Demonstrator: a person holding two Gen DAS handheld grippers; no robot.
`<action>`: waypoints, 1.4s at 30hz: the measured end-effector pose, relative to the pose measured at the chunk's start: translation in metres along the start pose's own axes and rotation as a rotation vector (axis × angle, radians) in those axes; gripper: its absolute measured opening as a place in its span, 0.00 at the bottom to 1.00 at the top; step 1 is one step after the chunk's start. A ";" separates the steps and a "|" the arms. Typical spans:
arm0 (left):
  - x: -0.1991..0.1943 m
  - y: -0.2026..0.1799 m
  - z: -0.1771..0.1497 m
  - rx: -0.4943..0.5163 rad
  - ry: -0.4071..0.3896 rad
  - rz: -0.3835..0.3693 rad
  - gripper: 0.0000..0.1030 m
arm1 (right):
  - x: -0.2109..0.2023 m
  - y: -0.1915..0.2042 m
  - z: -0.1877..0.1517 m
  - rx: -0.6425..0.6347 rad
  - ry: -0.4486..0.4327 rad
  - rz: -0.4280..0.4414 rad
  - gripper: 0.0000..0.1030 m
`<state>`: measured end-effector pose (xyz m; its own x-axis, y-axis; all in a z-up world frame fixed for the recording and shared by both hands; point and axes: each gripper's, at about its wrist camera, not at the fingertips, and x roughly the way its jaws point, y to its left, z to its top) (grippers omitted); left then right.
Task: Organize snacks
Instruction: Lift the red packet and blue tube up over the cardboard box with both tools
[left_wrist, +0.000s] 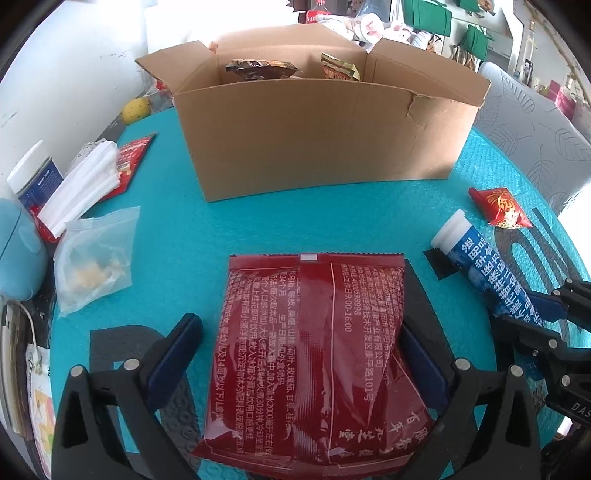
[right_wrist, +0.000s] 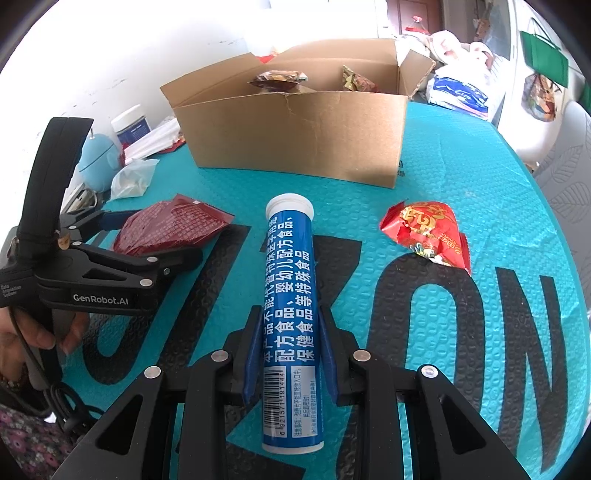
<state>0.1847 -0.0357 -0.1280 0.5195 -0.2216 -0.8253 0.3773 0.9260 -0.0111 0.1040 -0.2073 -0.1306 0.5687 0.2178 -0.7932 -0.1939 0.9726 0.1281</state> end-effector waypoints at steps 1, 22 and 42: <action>0.000 0.000 -0.002 0.000 -0.012 0.000 1.00 | 0.000 0.000 0.000 -0.002 0.000 0.000 0.28; -0.020 0.003 -0.004 -0.029 0.027 0.002 0.69 | 0.000 0.003 0.001 0.012 -0.017 0.032 0.27; -0.099 0.015 0.059 -0.030 -0.226 0.011 0.69 | -0.048 0.016 0.065 -0.066 -0.177 0.104 0.27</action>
<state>0.1838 -0.0176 -0.0130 0.6830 -0.2714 -0.6782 0.3498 0.9365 -0.0225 0.1257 -0.1971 -0.0518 0.6732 0.3335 -0.6599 -0.3076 0.9379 0.1603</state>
